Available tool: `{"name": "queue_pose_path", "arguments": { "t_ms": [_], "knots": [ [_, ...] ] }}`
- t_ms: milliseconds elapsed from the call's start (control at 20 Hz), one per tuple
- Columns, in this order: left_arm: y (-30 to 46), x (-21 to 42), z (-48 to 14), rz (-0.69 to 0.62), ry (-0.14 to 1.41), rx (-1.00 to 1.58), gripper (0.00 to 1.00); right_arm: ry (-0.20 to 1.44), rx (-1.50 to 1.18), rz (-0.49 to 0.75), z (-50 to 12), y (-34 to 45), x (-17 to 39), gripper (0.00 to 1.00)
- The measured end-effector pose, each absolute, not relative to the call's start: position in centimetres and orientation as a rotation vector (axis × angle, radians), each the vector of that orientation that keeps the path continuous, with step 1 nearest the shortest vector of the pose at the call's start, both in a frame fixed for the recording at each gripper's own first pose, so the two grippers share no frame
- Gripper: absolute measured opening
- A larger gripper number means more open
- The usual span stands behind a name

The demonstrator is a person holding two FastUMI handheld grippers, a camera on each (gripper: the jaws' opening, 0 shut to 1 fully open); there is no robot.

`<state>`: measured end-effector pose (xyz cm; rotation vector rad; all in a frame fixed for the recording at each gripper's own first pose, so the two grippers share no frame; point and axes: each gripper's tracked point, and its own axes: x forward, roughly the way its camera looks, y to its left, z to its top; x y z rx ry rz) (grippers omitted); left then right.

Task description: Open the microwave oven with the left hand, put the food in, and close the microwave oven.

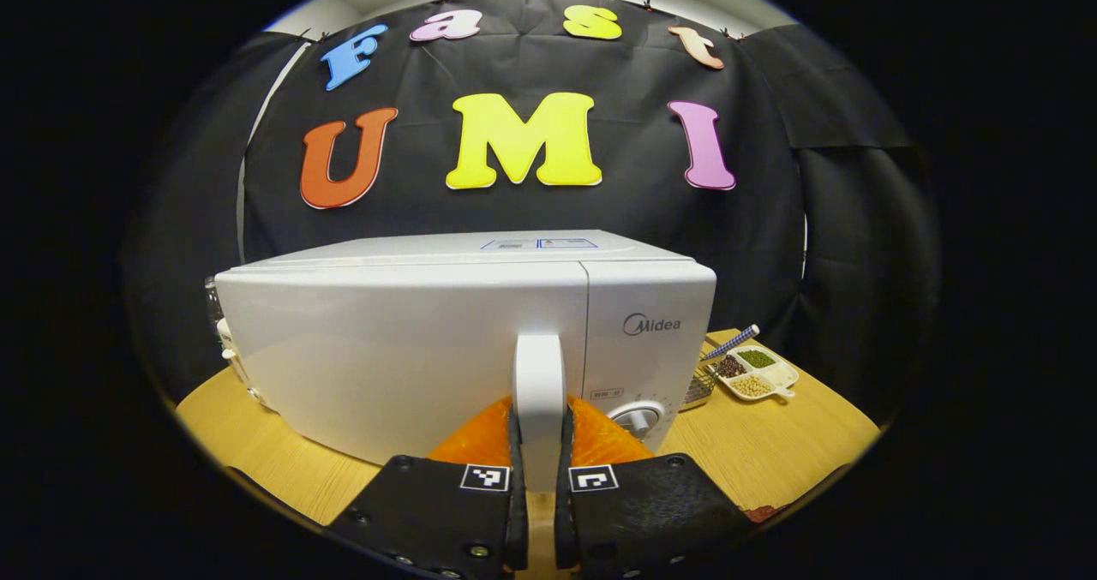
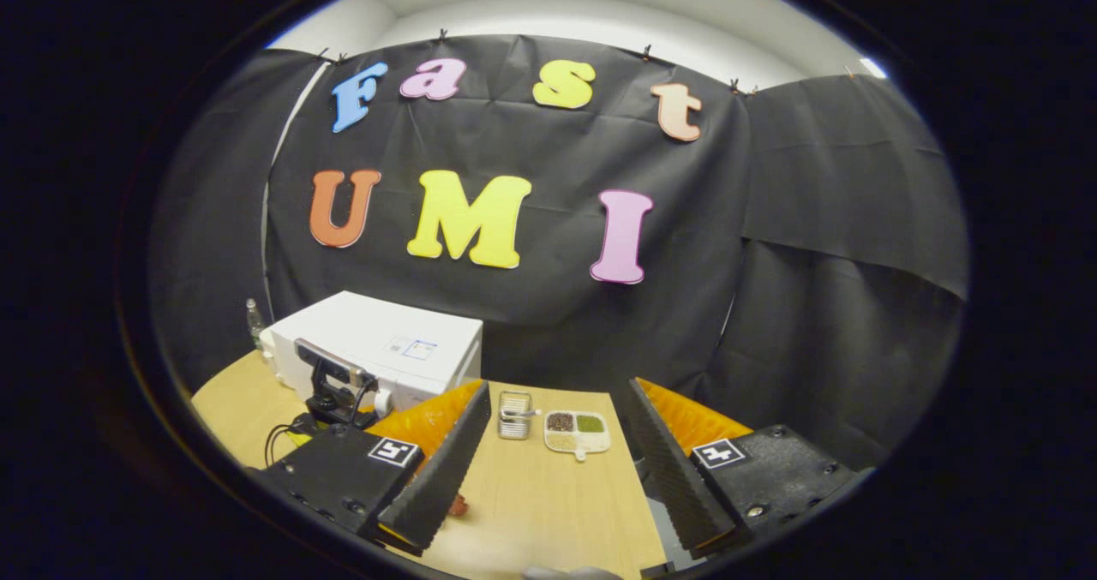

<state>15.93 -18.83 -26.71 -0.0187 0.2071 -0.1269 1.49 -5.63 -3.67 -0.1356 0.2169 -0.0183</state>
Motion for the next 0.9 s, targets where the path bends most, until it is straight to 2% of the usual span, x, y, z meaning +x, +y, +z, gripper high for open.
{"name": "queue_pose_path", "arguments": {
  "t_ms": [200, 250, 300, 450, 550, 600, 750, 800, 850, 900],
  "knots": [
    [-18.9, 15.7, -26.7, -0.144, 0.214, -0.010, 0.11, 0.206, -0.141, -0.001, -3.1, -4.8, 1.4, 0.96],
    [-19.0, 15.7, -26.7, -0.152, 0.220, -0.018, 0.11, 0.199, -0.143, 0.010, -2.9, -4.3, 1.4, 1.00],
    [-18.9, 15.7, -26.7, -0.156, 0.219, -0.020, 0.11, 0.194, -0.147, 0.019, -2.7, -3.9, 1.4, 0.96],
    [-18.8, 15.2, -26.9, -0.169, 0.241, -0.003, 0.11, 0.178, -0.155, 0.042, -2.2, -3.0, 1.3, 0.96],
    [-18.2, 13.4, -27.0, -0.171, 0.224, 0.010, 0.07, 0.167, -0.160, 0.052, -2.1, -2.5, 1.1, 0.96],
    [-18.0, 12.4, -26.6, -0.181, 0.200, 0.011, 0.08, 0.167, -0.164, 0.062, -2.4, -2.1, 0.9, 1.00],
    [-16.8, 9.2, -27.1, -0.198, 0.234, -0.016, 0.08, 0.163, -0.157, 0.096, -2.8, -0.6, 0.3, 0.95],
    [-16.3, 8.1, -27.1, -0.197, 0.238, -0.013, 0.08, 0.166, -0.153, 0.107, -3.1, -0.2, 0.0, 1.00],
    [-15.6, 7.1, -27.1, -0.196, 0.240, -0.003, 0.08, 0.164, -0.147, 0.118, -3.3, 0.4, -0.2, 0.96],
    [-14.9, 6.0, -27.2, -0.193, 0.245, 0.002, 0.07, 0.164, -0.143, 0.126, -3.5, 0.8, -0.4, 0.96]
  ]
}}
